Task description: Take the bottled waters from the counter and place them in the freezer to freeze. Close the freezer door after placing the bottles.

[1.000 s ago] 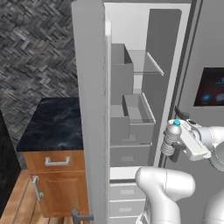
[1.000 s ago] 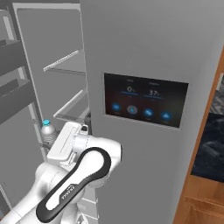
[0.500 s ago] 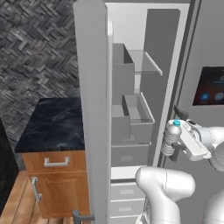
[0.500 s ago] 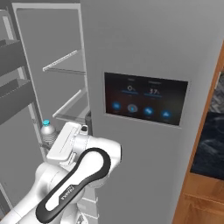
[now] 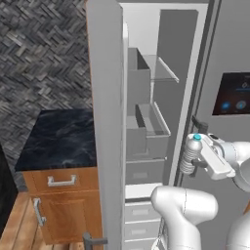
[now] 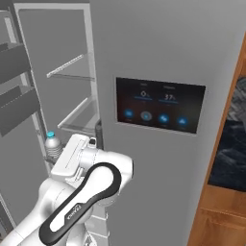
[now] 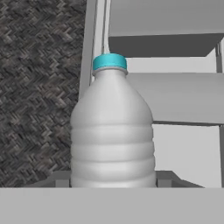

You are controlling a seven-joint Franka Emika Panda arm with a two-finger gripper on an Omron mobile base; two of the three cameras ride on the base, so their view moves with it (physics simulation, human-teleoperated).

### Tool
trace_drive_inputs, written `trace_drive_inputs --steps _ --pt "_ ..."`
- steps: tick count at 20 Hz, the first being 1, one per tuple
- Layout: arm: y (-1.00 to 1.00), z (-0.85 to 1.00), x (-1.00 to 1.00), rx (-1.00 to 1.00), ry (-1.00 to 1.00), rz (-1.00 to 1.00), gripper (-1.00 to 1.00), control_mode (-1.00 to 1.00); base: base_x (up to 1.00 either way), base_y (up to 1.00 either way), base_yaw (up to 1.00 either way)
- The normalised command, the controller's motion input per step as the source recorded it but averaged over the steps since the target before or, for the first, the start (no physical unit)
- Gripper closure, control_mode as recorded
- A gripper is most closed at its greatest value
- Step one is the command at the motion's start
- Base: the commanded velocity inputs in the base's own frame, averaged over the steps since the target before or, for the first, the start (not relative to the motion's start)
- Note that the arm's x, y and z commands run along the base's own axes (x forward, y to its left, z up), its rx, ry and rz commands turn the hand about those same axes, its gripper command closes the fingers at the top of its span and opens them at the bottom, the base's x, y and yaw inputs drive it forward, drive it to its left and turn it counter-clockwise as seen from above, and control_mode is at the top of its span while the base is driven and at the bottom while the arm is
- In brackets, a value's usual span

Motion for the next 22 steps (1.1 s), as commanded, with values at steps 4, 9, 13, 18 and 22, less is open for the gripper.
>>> trace_drive_inputs --steps 4,9,13,18,22 --pt "0.00 0.00 0.00 0.00 0.00 0.00 1.00 1.00 -0.32 0.47 0.00" --pt "0.00 0.00 0.00 0.00 0.00 0.00 1.00 1.00 0.11 0.60 0.01" --pt "0.00 0.00 0.00 0.00 0.00 0.00 1.00 1.00 0.28 0.50 0.03" --pt "0.23 0.00 0.05 0.00 0.00 -0.03 1.00 -1.00 0.05 0.22 0.00" --pt "0.26 0.00 0.20 0.00 0.01 -0.15 1.00 -1.00 0.00 0.00 0.00"
